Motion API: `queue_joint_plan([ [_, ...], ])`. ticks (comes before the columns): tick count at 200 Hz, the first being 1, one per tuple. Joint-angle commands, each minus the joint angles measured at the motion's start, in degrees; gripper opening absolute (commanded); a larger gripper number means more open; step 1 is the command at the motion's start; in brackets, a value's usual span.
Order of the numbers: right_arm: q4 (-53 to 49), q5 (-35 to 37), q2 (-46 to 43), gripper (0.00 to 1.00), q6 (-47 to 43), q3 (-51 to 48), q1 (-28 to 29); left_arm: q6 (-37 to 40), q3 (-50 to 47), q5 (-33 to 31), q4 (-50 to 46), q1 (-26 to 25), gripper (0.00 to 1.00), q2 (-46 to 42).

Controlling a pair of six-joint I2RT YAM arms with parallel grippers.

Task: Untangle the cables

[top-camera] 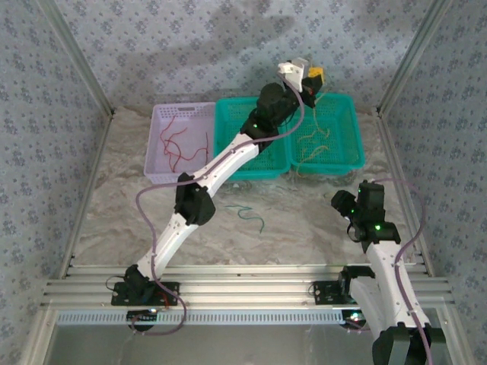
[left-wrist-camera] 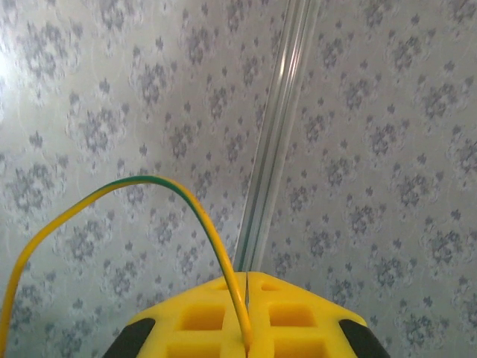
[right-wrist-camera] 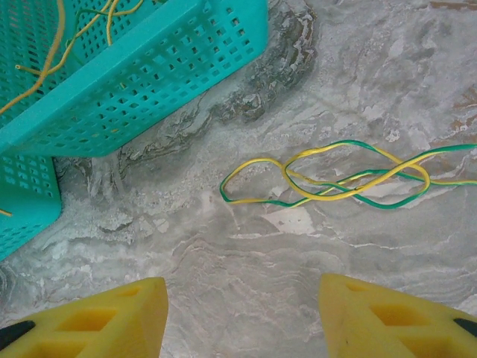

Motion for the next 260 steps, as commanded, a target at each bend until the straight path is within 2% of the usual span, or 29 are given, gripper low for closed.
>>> queue_joint_plan([
  [1,-0.5,-0.6,-0.8,0.57,-0.7,-1.0,-0.1,-0.9,-1.6,2.0,1.7,-1.3,0.0,2.5],
  [142,-0.7,-0.9,-1.2,0.57,-0.5,-1.2,-0.1,-4.8,-5.3,5.0,-5.7,-3.7,0.0,8.0],
  [163,-1.1,-0.8,-1.2,0.57,-0.2,-0.6,-0.2,-4.6,-5.1,5.2,-6.1,-3.8,0.19,8.0],
  [192,-1.6,-0.8,-1.2,0.58,0.0,0.1,-0.2,-4.3,-4.1,6.1,-7.6,-3.9,0.56,7.9],
  [210,-2.0,-1.0,-1.2,0.58,0.0,0.3,-0.2,-4.2,-3.2,7.0,-8.5,-4.0,0.71,7.7],
  [260,-4.5,-1.5,-2.2,0.58,-0.4,1.4,-0.3,-3.4,0.3,8.6,-11.8,-4.8,0.95,5.5],
])
